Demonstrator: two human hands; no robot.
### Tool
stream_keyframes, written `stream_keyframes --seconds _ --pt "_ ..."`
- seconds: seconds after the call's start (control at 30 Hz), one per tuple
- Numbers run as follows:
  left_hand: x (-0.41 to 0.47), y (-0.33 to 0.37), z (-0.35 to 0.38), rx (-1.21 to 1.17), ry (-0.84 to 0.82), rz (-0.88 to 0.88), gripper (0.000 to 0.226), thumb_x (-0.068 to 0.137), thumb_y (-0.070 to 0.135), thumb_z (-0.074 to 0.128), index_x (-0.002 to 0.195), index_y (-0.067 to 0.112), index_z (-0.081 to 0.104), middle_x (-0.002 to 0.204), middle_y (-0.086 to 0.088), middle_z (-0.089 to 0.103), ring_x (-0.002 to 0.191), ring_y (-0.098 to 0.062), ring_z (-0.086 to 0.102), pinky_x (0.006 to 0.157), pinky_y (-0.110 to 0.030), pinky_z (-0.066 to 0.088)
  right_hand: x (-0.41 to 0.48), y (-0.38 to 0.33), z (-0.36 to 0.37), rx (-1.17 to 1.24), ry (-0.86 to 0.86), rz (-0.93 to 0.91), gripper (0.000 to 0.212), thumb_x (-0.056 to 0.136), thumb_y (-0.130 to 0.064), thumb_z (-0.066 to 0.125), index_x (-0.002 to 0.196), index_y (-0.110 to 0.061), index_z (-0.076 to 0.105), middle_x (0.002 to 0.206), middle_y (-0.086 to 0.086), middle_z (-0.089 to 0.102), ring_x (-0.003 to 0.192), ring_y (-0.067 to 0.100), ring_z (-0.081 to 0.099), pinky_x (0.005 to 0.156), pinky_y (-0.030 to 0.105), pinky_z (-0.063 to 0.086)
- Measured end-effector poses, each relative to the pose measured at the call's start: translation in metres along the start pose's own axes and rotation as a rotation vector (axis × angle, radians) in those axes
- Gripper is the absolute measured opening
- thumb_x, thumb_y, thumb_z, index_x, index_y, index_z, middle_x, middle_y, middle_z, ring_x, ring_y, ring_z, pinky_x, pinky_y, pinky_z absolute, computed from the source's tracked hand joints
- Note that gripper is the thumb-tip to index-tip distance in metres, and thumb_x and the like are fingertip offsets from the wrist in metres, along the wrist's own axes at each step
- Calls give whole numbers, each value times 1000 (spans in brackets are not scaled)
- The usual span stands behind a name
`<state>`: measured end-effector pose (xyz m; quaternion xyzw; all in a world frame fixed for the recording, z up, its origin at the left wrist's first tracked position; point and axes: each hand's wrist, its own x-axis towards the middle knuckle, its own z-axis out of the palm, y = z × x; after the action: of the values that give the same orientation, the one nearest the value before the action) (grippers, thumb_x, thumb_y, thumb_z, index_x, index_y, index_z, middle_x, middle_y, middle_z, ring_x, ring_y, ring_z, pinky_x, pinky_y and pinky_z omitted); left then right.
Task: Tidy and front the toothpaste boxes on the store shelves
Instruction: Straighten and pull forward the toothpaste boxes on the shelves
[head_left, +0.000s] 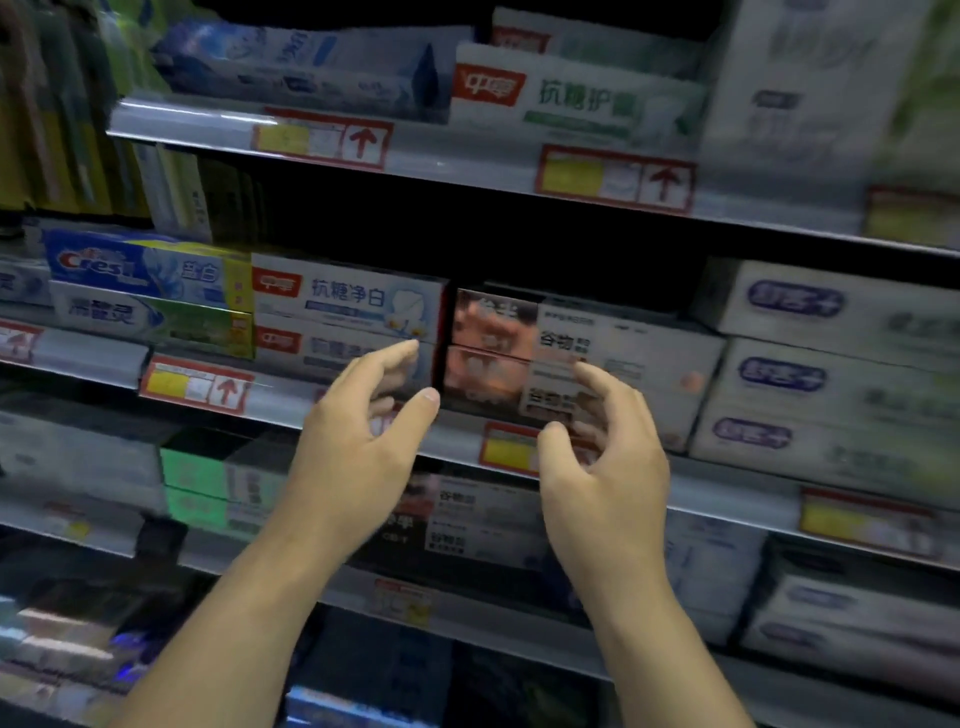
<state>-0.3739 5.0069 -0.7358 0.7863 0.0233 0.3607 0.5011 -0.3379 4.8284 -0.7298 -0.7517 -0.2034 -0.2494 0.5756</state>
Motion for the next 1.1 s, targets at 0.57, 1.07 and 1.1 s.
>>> stream_keyframes --seconds 0.57,1.07,1.1 --pt "12 20 55 62 -32 -74 65 95 49 58 153 45 29 123 -5 60 73 -7 56 65 -30 44 8 19 -65 20 177 59 54 95 -9 61 136 -43 49 132 -29 52 123 7 56 104 35 51" --pt "19 15 60 -149 17 -46 71 80 58 65 145 43 40 137 1 57 109 -12 64 92 -41 56 7 20 -54 252 217 191 52 96 -7 61 140 -33 54 119 -25 61 103 -17 58 76 8 49" --pt "17 15 60 -169 48 -36 65 83 53 66 142 43 42 136 0 57 106 -10 66 89 -39 56 7 21 -52 239 204 190 51 96 -8 61 141 -33 54 119 -26 59 103 -17 58 75 7 49"
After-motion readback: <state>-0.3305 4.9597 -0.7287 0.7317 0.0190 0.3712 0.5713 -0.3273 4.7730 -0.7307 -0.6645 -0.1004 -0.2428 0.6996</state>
